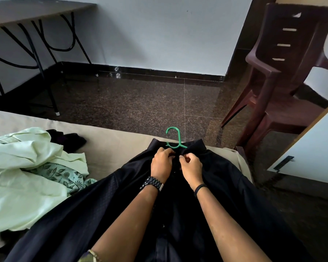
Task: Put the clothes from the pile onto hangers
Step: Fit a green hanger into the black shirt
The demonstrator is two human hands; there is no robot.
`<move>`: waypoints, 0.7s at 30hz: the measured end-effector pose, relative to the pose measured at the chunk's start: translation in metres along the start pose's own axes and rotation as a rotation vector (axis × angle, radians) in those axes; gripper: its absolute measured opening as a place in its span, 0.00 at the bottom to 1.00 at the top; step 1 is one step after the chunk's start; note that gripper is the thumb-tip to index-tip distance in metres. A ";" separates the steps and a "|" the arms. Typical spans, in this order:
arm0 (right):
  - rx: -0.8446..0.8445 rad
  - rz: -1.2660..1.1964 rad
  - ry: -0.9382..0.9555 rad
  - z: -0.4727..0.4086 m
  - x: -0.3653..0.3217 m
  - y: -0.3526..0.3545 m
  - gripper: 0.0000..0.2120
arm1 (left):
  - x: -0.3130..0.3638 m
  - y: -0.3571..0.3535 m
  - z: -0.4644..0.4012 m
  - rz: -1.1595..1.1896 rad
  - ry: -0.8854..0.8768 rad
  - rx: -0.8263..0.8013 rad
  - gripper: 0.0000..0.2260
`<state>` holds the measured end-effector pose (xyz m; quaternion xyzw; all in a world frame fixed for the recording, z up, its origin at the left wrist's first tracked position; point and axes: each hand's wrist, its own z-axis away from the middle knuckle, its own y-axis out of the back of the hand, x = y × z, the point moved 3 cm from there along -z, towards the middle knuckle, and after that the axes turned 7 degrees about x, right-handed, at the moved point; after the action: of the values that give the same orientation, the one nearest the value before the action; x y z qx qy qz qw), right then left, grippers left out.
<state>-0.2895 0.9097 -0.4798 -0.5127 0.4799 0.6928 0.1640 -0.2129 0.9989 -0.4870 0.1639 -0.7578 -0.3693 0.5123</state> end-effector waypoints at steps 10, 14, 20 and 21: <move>-0.011 -0.035 0.016 -0.003 0.007 -0.005 0.06 | 0.007 -0.003 -0.010 0.064 0.294 -0.016 0.09; -0.027 -0.060 0.025 -0.004 0.008 -0.007 0.06 | 0.005 -0.005 -0.011 0.265 0.378 -0.020 0.06; 0.023 -0.063 0.148 0.003 0.002 -0.003 0.07 | -0.003 -0.006 0.007 0.839 0.590 -0.071 0.08; 0.037 -0.065 0.160 0.004 0.002 -0.003 0.06 | -0.003 -0.005 0.009 0.872 0.589 -0.075 0.09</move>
<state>-0.2903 0.9137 -0.4825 -0.5784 0.4873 0.6350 0.1573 -0.2204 1.0008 -0.4948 -0.0882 -0.5659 -0.0869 0.8151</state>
